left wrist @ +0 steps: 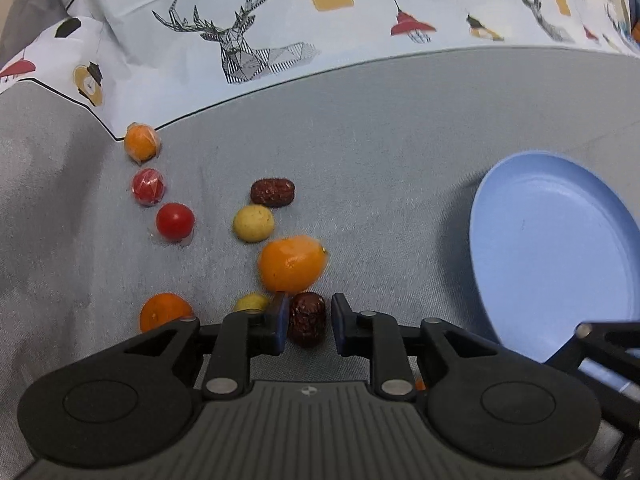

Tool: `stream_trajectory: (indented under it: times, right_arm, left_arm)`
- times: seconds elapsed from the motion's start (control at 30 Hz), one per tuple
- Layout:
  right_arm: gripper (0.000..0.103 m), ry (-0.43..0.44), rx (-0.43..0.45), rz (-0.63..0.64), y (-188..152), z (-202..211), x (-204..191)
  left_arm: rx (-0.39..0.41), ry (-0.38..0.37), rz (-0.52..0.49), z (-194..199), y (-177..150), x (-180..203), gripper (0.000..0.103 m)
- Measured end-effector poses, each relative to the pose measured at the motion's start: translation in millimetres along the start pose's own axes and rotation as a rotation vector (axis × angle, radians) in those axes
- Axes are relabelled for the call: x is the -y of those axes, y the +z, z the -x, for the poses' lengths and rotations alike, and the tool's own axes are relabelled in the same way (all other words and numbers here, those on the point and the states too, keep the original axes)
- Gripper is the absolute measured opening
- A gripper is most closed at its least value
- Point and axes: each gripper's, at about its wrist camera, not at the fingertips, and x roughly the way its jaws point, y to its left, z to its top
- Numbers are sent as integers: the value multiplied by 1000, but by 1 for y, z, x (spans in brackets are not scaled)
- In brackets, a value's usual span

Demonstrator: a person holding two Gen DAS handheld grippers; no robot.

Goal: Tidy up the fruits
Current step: 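Grasp a dark red date with the left gripper while the right gripper grasps a mandarin orange, then carry the date with the left gripper while the right gripper carries the orange over the plate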

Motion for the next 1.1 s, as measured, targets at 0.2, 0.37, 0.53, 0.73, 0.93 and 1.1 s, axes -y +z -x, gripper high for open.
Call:
stream_trajectory:
  times: [0.2,0.37,0.53,0.73,0.93,1.1]
  right_arm:
    - [37,-30,26,13,2,10,-4]
    - [37,-46,56,11,2,27,-3]
    - [37,-70,81,-28,0,47,2]
    - [37,-104,111,-138,6,88,31]
    - [37,-198,173,-220,17,139,79]
    - [37,-296,172,-281,-5,143,121]
  left_arm:
    - [-16,-3,18,-2,-1,-4,22]
    - [40,-25,27,17,3,-3,22]
    - [92,-29,35,41,8,-3,22]
    - [275,54,-64,92,13,18,22]
    - [332,-73,183,132,34,21,22]
    - [371,-97,192,123,17,54,22]
